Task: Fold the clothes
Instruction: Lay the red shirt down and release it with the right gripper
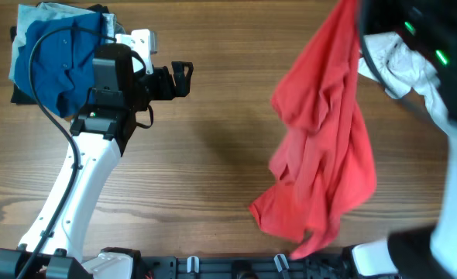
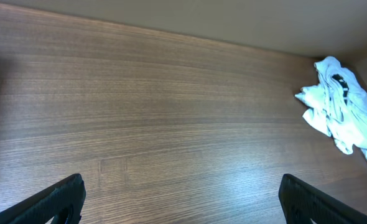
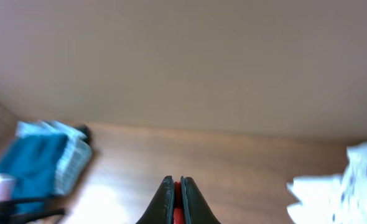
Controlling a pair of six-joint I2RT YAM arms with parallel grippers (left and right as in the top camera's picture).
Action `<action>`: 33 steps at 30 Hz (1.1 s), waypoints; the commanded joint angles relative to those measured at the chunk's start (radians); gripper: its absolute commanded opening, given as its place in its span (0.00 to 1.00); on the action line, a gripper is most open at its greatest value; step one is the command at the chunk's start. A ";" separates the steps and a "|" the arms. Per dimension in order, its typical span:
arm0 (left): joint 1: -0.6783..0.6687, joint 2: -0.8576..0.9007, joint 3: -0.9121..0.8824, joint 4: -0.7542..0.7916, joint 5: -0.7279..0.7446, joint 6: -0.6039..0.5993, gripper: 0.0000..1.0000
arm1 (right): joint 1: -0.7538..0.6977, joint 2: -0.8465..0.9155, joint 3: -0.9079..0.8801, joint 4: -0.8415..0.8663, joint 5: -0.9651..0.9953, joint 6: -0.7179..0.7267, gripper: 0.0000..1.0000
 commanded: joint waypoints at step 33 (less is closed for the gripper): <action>-0.113 0.063 0.019 0.003 -0.017 0.130 1.00 | -0.321 0.532 0.000 0.353 -0.329 0.114 1.00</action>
